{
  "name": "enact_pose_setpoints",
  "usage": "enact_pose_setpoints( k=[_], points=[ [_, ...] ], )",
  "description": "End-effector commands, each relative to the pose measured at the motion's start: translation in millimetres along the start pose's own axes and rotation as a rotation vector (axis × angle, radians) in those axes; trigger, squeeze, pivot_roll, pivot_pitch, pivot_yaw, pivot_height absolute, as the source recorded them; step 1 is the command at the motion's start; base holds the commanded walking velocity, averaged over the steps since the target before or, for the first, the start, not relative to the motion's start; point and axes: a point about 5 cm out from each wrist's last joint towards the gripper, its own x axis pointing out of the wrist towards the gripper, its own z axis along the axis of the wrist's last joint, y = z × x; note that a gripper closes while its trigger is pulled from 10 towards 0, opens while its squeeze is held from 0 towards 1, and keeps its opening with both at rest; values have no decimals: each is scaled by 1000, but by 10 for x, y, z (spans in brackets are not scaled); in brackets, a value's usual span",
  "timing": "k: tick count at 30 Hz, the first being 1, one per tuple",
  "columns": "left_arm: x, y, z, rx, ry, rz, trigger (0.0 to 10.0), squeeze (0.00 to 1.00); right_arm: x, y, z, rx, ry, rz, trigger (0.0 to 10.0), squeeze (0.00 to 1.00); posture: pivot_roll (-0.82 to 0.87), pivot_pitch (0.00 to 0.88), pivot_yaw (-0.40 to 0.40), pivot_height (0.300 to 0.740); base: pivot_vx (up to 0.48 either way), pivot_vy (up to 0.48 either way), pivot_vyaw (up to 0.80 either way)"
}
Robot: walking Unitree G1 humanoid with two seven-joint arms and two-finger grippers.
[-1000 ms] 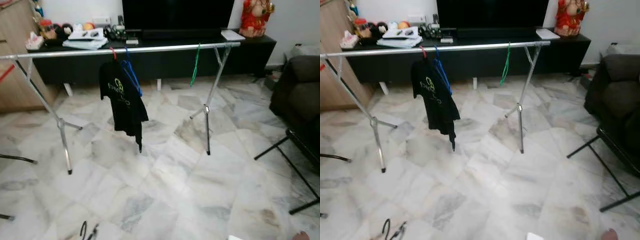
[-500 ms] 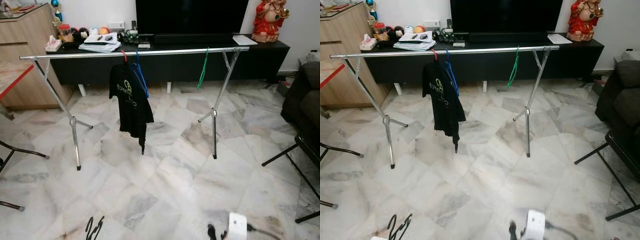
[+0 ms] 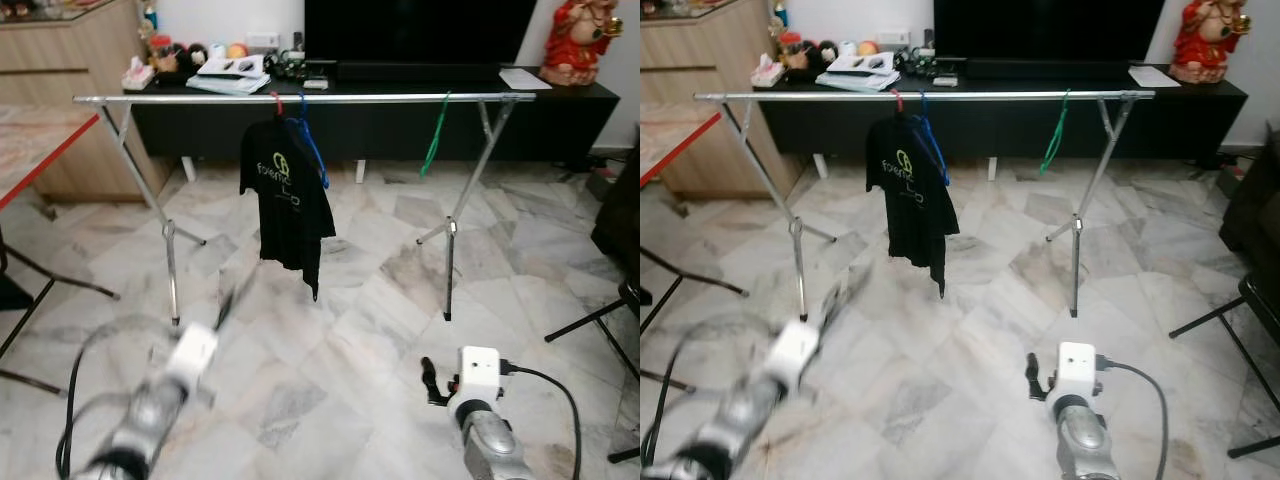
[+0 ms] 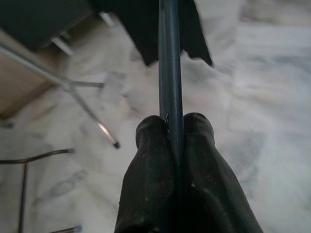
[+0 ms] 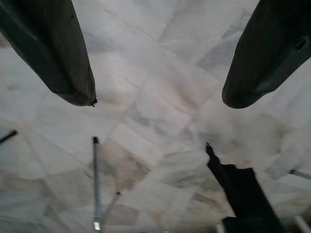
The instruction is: Hang hanger
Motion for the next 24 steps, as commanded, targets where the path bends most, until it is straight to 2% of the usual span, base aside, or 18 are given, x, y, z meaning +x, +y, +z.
enact_pose_setpoints(
  k=[1, 5, 8, 10, 11, 12, 14, 18, 19, 24],
  points=[
    [-122, -118, -303, -16, 110, -37, 10000, 0, -18, -4, -34, -6, 2, -4, 10000, 0, -78, 66, 25, 740, 0, 0, 0],
    [-116, -150, -276, -27, 89, -88, 10000, 0, -25, 48, -51, 12, -1, 36, 10000, 0, -79, 67, 27, 740, 0, 0, 0],
    [-95, -178, -160, 27, 35, -275, 10000, 0, 11, 210, 111, -35, -50, 272, 10000, 0, -80, 66, 29, 740, 0, 0, 0],
    [-93, -192, -118, 45, 17, -342, 10000, 0, 13, 260, 158, -62, -60, 361, 10000, 0, -79, 65, 28, 740, 0, 0, 0],
    [-97, -210, -76, 106, -3, -414, 10000, 0, 1, 313, 176, -102, -48, 472, 10000, 0, -78, 62, 28, 740, 0, 0, 0],
    [-107, -238, -17, 209, -30, -519, 10000, 0, -51, 393, 182, -212, -23, 683, 10000, 0, -80, 57, 26, 740, 0, 0, 0],
    [-103, -239, 77, 272, -64, -600, 10000, 0, -130, 415, 195, -363, 1, 894, 10000, 0, -82, 53, 24, 740, 0, 0, 0],
    [-93, -216, 195, 322, -94, -682, 10000, 0, -200, 368, 255, -485, 35, 1081, 10000, 0, -79, 50, 17, 740, 0, 0, 0],
    [-104, -195, 247, 381, -96, -750, 10000, 0, -231, 330, 356, -550, 39, 1179, 10000, 0, -80, 50, 10, 740, 0, 0, 0],
    [-144, -157, 360, 419, -107, -880, 10000, 0, -271, 273, 577, -631, 65, 1331, 10000, 0, -68, 47, 0, 740, 0, 0, 0]
  ],
)
